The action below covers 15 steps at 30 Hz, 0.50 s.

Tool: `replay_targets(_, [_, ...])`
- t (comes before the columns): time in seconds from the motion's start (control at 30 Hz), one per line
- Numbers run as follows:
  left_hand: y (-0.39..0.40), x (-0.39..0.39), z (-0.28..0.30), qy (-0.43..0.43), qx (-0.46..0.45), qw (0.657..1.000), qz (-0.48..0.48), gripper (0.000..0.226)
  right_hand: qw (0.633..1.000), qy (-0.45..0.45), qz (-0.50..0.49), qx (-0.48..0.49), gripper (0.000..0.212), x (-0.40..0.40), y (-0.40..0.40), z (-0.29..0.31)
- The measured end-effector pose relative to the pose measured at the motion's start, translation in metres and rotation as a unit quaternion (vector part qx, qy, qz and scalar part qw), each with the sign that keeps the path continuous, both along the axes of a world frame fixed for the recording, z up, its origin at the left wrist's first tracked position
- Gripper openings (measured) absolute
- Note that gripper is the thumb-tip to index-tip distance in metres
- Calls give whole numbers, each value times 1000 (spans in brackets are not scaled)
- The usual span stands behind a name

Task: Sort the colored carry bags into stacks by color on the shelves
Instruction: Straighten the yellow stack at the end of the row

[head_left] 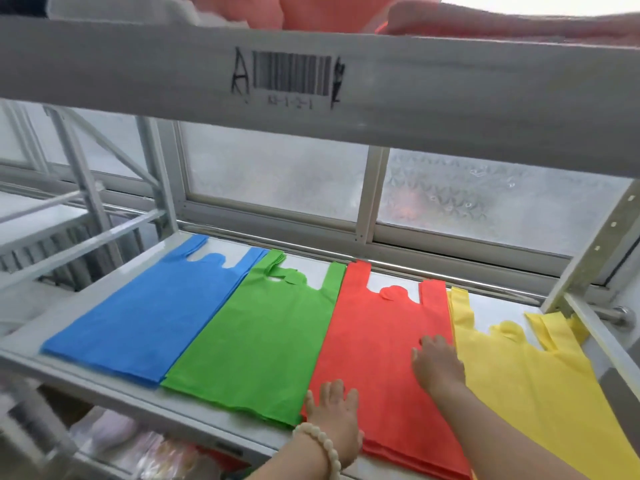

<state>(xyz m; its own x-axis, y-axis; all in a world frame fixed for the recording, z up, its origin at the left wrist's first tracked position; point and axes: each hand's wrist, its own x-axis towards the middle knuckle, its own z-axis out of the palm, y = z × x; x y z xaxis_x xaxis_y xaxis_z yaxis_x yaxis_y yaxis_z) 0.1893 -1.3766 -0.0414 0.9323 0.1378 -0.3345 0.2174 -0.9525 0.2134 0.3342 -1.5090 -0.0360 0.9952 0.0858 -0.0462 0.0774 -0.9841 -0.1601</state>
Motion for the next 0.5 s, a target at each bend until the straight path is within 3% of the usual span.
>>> replay_targets(0.17, [97,-29,-2,-11,47,995,84,49,989,17,140,52,39,-42,110,-1])
replay_targets(0.3, [166,-59,-5,17,36,998,58,48,969,80,233,22,46,-88,190,-8])
replay_targets(0.4, [208,-82,4,33,-24,999,-22,51,972,122,193,-62,52,-115,230,-9])
replay_targets(0.5, [262,-103,19,36,-24,998,-37,48,977,108,128,-136,45,-128,264,6])
